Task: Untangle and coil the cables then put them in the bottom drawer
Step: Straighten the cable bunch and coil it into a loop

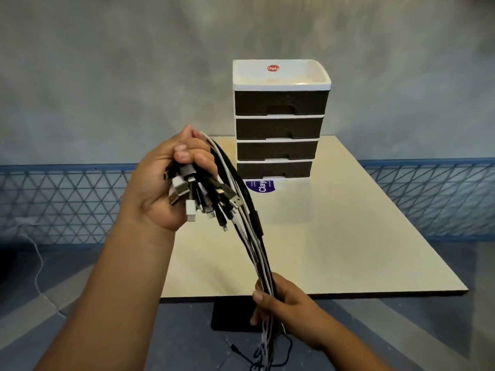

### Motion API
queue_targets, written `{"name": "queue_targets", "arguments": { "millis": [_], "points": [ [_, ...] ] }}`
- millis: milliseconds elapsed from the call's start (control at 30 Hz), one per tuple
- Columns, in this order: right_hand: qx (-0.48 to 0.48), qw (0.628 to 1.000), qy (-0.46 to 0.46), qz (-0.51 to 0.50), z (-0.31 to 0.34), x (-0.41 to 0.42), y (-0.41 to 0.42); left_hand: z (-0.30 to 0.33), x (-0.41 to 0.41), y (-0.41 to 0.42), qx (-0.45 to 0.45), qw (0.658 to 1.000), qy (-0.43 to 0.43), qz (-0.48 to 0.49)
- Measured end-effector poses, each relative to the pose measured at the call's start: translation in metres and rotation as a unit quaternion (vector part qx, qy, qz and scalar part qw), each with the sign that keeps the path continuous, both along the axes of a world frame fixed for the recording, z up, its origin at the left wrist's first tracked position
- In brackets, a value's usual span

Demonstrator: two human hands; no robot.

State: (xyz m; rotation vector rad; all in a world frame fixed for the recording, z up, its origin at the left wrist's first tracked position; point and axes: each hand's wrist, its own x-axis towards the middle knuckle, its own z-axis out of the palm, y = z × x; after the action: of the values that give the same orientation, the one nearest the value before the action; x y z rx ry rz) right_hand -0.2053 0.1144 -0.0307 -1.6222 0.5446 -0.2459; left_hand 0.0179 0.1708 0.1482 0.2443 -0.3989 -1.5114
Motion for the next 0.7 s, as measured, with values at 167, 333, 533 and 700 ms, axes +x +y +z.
{"name": "queue_targets", "arguments": {
  "millis": [167, 333, 533, 700],
  "points": [
    [-0.159, 0.983, 0.096, 0.012, 0.009, 0.006, 0.003, -0.016, -0.016, -0.013, 0.028, 0.979, -0.042, 0.196],
    [-0.393, 0.892, 0.213, 0.07, 0.045, 0.016, 0.019, -0.032, -0.034, -0.021, 0.088, 0.855, -0.38, 0.343],
    [-0.498, 0.81, 0.266, 0.158, 0.12, 0.007, 0.034, -0.045, -0.039, -0.013, 0.063, 0.733, -0.66, 0.152],
    [-0.501, 0.837, 0.175, 0.133, 0.174, 0.007, 0.024, -0.043, -0.044, -0.011, 0.038, 0.7, -0.711, -0.06]
  ]
}}
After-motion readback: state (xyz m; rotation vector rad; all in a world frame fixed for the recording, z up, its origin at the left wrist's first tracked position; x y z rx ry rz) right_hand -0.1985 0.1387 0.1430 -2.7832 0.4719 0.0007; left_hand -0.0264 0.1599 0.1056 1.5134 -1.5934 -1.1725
